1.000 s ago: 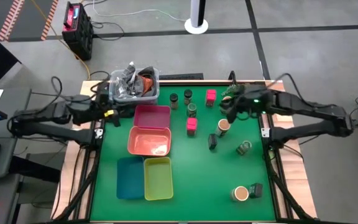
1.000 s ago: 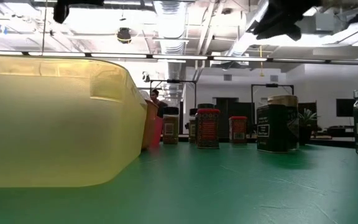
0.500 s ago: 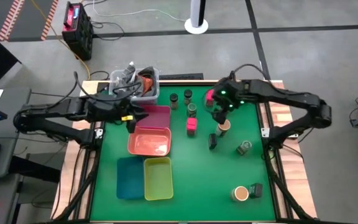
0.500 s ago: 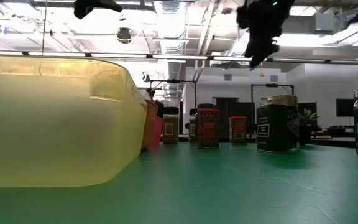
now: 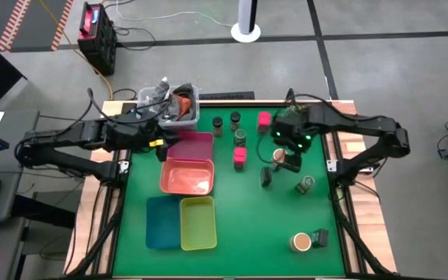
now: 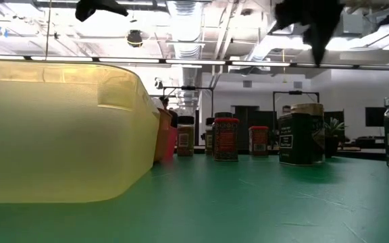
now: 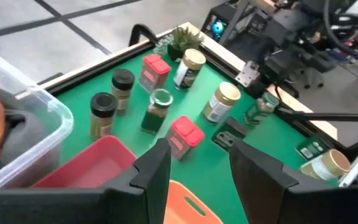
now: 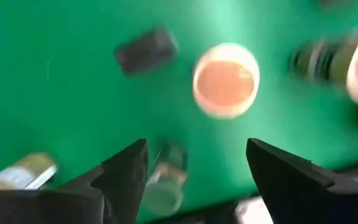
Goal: Sort spices by type
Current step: Put the bottom green seasoning bottle into the red bin
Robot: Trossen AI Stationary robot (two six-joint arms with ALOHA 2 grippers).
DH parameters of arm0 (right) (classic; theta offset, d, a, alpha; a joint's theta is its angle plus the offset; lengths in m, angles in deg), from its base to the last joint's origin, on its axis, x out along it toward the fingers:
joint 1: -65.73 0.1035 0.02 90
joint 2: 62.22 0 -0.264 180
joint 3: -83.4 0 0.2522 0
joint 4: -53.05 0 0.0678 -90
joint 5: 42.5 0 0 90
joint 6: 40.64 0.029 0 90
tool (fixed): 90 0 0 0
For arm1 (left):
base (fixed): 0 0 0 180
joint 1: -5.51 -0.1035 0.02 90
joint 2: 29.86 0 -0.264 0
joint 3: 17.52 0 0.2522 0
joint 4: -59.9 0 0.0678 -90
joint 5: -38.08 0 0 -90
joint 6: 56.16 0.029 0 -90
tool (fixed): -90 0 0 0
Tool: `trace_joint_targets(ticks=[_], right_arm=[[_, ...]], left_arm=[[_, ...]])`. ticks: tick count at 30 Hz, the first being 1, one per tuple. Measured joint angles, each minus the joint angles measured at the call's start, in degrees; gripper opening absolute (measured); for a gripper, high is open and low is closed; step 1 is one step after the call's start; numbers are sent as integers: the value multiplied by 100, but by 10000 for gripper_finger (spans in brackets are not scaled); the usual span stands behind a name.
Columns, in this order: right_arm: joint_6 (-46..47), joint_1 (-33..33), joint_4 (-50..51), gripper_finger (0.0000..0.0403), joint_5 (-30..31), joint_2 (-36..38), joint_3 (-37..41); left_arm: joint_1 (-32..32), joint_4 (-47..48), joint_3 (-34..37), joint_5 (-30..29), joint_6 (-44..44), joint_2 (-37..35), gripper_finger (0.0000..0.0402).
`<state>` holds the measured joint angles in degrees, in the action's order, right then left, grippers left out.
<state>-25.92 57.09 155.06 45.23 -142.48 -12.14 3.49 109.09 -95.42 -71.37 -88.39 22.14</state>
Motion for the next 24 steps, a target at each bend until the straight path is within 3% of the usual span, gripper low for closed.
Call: trace_joint_targets(ticks=[6,12,18,24], right_arm=[[1470,360,77,306,-130,677,867],[2371,584,-20,306,-99,1101,1615],[2601,766,-143,316,-97,1142,1908],[2963,908,-513,360,-259,1142,2208]], left_arm=[[-114,-10,0,28,188,-2,157],[-236,1,0,167,67,11,157],[-291,21,0,170,-137,11,157],[-291,55,0,179,-126,11,157]])
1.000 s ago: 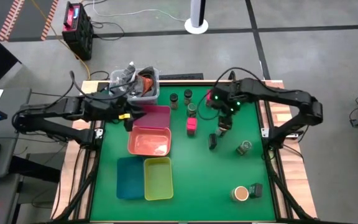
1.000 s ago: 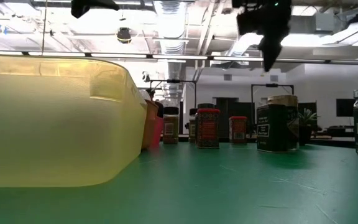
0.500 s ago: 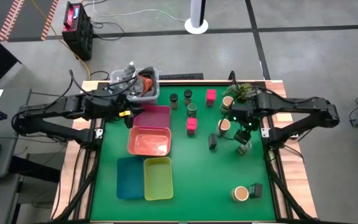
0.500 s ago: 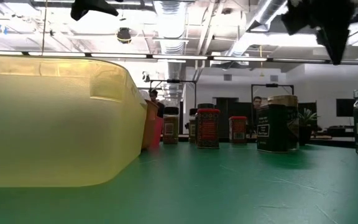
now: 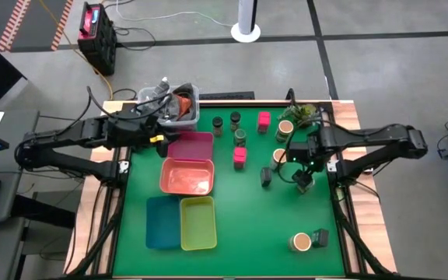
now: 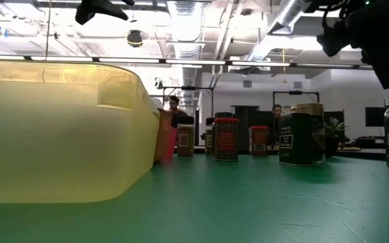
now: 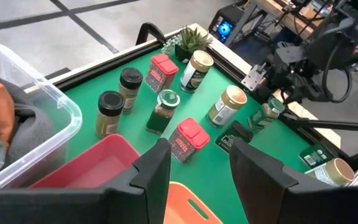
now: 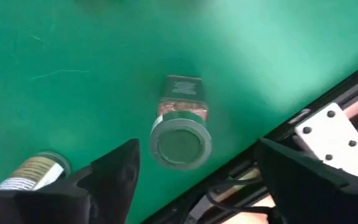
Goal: Sort spices by type
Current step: Put the bottom green seasoning bottle into the red bin
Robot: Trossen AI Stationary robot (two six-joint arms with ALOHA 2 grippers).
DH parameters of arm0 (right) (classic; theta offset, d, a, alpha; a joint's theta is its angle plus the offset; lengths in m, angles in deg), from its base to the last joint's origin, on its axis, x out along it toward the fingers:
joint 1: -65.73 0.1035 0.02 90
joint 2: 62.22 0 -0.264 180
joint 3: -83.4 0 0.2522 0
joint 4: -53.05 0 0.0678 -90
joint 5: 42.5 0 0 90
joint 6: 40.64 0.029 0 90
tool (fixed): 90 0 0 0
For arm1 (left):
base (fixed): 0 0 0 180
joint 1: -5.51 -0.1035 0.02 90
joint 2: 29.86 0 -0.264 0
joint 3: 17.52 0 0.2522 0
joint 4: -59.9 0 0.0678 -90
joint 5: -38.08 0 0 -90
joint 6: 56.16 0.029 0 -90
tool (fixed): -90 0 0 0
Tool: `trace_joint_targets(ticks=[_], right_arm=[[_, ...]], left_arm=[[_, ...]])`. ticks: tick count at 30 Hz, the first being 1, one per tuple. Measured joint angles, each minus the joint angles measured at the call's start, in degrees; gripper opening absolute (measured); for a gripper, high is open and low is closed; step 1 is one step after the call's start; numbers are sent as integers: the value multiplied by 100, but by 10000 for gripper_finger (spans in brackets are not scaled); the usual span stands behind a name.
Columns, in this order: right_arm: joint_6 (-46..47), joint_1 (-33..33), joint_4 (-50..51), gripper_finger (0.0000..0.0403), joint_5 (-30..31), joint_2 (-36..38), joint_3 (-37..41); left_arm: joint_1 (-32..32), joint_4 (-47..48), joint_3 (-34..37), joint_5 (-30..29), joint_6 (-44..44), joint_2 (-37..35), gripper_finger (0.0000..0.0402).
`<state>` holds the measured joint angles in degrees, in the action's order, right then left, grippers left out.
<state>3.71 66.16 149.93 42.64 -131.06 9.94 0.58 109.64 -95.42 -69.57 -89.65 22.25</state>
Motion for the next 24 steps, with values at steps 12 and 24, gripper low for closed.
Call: trace_joint_targets(ticks=[12,24], right_arm=[[387,388,-346,389,-108,2,501],[624,571,-1108,358,-75,0,1145]], left_arm=[[0,239,0,364,-3,0,157],[0,236,0,394,78,0,157]])
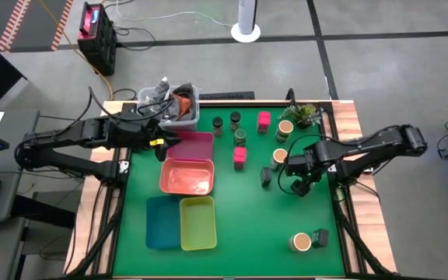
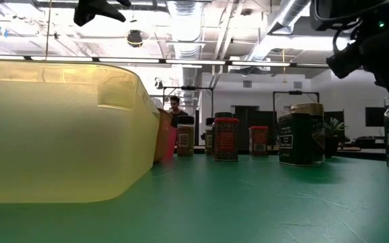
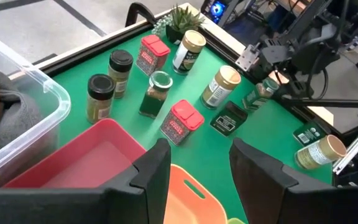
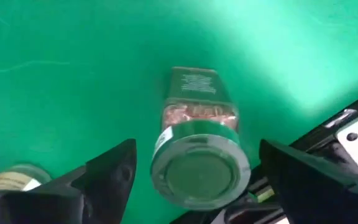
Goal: Sort spices by type
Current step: Put the bottom green seasoning bottle into the red bin
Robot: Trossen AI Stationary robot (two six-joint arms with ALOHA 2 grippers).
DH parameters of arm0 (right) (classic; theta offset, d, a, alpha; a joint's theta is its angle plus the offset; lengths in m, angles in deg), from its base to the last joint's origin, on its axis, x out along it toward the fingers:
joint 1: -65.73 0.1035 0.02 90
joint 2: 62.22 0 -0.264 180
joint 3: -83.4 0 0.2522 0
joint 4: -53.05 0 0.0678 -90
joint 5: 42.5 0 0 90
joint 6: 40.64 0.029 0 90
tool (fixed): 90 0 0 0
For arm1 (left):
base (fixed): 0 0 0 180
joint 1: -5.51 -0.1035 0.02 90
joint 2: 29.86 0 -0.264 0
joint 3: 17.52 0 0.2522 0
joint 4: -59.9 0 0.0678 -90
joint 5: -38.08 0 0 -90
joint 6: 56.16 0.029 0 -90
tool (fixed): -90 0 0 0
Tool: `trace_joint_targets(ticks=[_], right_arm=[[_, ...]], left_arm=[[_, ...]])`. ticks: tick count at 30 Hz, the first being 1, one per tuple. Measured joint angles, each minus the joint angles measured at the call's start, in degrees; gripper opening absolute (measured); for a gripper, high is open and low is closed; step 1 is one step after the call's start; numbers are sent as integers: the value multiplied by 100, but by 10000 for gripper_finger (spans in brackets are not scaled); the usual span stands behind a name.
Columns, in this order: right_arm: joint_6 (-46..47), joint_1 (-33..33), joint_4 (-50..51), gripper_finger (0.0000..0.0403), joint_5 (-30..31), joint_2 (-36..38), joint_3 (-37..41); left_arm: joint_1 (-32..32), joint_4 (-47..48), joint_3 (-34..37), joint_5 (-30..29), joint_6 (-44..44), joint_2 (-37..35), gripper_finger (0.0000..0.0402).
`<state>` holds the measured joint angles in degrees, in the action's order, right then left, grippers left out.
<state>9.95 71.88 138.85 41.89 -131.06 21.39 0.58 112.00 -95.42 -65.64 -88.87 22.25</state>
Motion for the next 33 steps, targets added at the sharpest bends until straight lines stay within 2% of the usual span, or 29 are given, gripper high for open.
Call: trace_joint_targets(ticks=[12,17,22,27,33], right_arm=[[-2,25,-80,229,-12,-2,94],[-3,66,-95,229,-155,-6,-22],[-81,140,-147,229,-189,-137,-647],[-507,128,-225,229,-190,-605,-1576],[-1581,107,-197,229,-201,-1659,-3117]], left_arm=[[0,-4,2,-4,12,0,157],[0,-5,2,-6,-90,-3,157],[0,-10,2,-6,-143,-7,157],[0,-12,2,16,32,-7,157],[1,-101,2,660,519,263,157]])
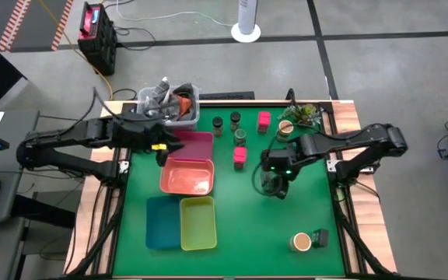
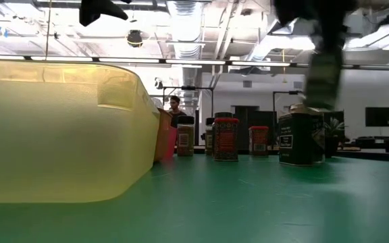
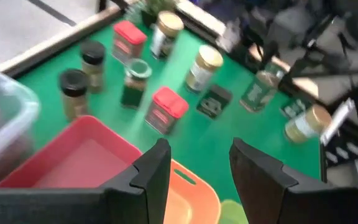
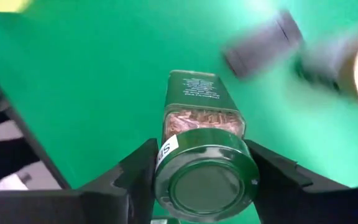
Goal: Sort spices by type
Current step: Put the bottom green seasoning bottle into the red bin
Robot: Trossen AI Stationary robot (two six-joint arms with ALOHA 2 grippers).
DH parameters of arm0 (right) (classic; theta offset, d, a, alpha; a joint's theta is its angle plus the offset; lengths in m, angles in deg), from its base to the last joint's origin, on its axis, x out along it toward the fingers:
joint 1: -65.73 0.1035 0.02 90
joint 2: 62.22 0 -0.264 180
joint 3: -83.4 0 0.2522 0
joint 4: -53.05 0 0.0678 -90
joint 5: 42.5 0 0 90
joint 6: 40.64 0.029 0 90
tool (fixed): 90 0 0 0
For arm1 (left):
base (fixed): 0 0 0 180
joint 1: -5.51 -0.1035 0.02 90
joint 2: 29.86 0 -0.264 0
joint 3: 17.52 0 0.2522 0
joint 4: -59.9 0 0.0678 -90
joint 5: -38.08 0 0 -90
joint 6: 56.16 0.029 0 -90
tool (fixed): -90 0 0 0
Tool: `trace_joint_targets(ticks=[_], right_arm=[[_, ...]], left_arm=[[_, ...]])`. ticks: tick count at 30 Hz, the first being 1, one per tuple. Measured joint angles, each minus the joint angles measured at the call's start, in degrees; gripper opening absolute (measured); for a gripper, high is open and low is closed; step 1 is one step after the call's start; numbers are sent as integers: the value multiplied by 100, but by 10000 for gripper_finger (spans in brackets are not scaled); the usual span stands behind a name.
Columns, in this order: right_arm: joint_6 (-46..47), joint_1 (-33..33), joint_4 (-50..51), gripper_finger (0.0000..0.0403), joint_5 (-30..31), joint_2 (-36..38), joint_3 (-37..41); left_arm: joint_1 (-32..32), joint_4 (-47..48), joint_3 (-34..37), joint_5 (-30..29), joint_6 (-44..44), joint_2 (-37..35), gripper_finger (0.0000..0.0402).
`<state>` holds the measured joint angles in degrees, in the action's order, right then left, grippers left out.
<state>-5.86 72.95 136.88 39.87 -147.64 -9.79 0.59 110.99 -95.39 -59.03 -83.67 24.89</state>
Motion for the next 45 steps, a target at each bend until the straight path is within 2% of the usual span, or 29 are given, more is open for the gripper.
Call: trace_joint_targets(ticks=[6,12,16,21,33,39,42,45], right_arm=[[-981,-453,214,230,61,-1008,-1505],[-1685,-867,230,230,300,-1529,-2448],[-2002,-1001,28,231,309,-1827,-2709],[-2135,-1013,-215,231,297,-2247,-3133],[-3075,-886,-169,231,135,-3695,-5032],[-3274,-1032,-151,231,83,-4089,-5386],[-3244,-1117,-146,231,56,-4059,-5526],[-3194,-1186,-172,232,19,-3861,-5563]], left_arm=[[75,-84,2,555,325,678,157],[250,-439,2,576,428,798,157],[431,-285,30,140,470,612,157],[787,-216,350,-682,202,-71,157],[1197,-24,898,-1236,-640,-1133,157],[1424,94,907,-1574,-675,-1046,157],[1424,45,907,-1582,-594,-759,157],[1387,-313,907,-1491,-144,-372,159]])
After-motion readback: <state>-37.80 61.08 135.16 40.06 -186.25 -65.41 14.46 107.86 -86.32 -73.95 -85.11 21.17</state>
